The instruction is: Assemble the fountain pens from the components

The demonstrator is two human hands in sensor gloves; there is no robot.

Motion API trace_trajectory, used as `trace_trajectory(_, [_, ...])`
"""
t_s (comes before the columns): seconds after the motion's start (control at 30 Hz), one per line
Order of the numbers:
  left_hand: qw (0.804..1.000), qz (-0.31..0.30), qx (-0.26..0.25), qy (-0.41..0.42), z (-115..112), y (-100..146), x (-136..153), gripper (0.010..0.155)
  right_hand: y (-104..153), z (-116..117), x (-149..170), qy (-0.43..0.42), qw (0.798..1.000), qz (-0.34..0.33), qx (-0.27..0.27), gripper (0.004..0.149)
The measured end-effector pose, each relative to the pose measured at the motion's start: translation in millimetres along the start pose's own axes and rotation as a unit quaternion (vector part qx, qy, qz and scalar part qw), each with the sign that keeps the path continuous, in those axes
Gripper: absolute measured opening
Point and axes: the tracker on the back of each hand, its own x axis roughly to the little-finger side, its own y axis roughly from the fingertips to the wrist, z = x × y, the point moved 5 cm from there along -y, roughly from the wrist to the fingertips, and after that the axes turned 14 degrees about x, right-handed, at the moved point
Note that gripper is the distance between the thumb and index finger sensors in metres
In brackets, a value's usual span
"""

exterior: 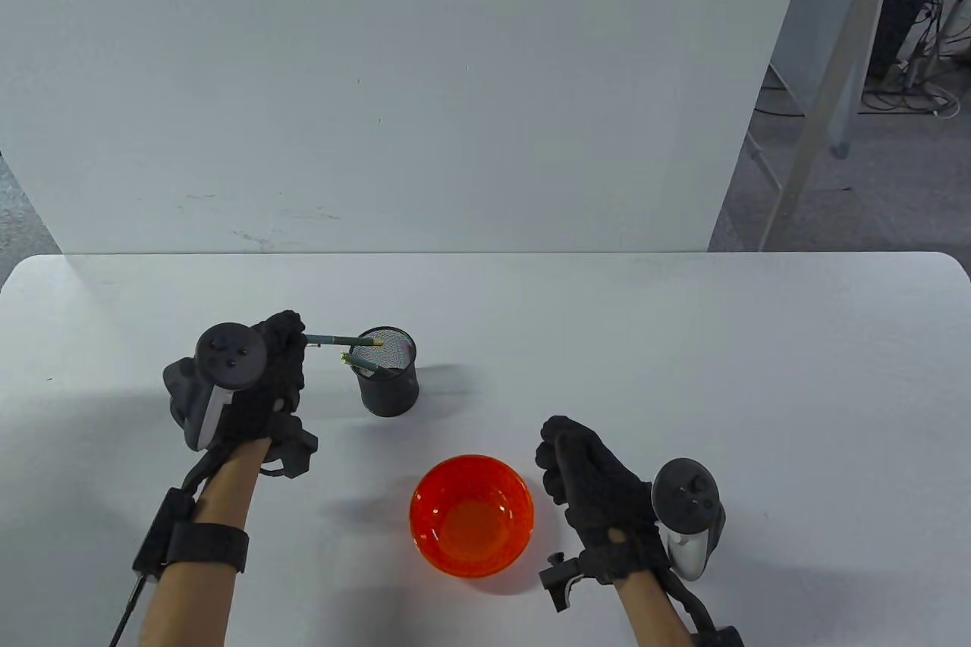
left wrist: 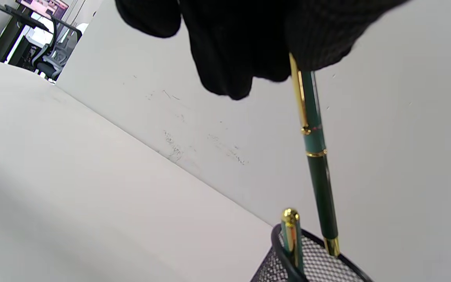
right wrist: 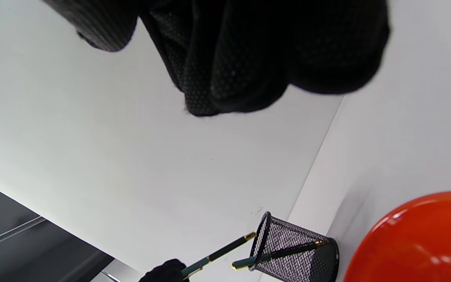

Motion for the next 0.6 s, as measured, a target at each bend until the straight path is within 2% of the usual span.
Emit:
trace_trajectory(0.3, [0.997, 0.013, 0.038, -0.066, -24.7, -19.6, -23.8, 0.042, 0.2, 0.4, -0.5, -0.005, 1.0, 0.001, -0.005, 0.057])
trace_trajectory(0.6, [0.993, 0.031, 0.067, -0.094, -44.8, -28.6, -29.8, 0.041, 0.6, 2.3, -0.5, -0.01, 1.0, 0.0, -0.012, 0.057])
